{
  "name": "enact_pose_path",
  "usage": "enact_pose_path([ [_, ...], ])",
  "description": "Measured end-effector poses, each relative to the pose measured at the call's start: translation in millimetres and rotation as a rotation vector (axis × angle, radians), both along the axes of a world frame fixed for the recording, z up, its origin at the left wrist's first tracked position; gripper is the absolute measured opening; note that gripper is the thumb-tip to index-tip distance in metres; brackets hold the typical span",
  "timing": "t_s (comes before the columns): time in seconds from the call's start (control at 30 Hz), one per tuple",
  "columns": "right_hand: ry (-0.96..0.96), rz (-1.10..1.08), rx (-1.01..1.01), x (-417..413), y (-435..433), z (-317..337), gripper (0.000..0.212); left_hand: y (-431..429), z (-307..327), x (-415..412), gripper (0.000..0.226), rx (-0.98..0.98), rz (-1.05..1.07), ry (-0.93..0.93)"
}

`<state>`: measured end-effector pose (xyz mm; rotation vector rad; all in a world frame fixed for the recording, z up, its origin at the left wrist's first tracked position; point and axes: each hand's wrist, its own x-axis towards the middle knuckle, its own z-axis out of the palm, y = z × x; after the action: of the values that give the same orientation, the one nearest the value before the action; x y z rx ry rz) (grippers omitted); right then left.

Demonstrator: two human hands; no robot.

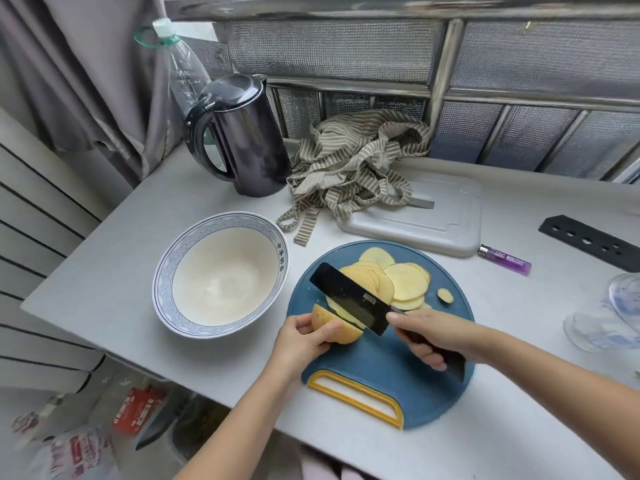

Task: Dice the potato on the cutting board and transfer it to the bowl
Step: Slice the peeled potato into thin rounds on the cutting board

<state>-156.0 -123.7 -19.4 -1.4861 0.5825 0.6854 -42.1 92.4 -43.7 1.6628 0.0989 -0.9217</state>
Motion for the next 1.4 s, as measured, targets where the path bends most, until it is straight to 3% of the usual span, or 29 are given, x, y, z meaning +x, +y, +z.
enact_pose_path([
  [0.23,0.052,-0.001,0.201,0,-24,-11,0.050,1,0,0,0.078,0.028,0.004,0.018],
  [0.43,-0.012,-0.163,0.200,-5,-28,-8,0.049,0,-2,0,0.076,0.007,0.035,0.025],
  [0.53,-0.070,-0.181,0.089,-6,-26,2,0.052,1,0,-1,0.076,0.014,0.039,0.013],
  [0.7,-0.264,-0.078,-0.283,-14,0,27,0.048,2,1,-2,0.070,0.017,0.028,-0.019],
  [0.87,-0.413,0.197,-0.705,-29,25,39,0.054,-1,3,-4,0.062,-0.007,0.056,-0.036],
  [1.17,-0.434,0.336,-0.855,-43,38,29,0.052,-4,11,-7,0.007,-0.020,-0.025,-0.089],
  [1.4,-0.493,0.437,-1.042,-53,39,18,0.071,-5,13,-6,0.011,0.043,-0.042,-0.110],
])
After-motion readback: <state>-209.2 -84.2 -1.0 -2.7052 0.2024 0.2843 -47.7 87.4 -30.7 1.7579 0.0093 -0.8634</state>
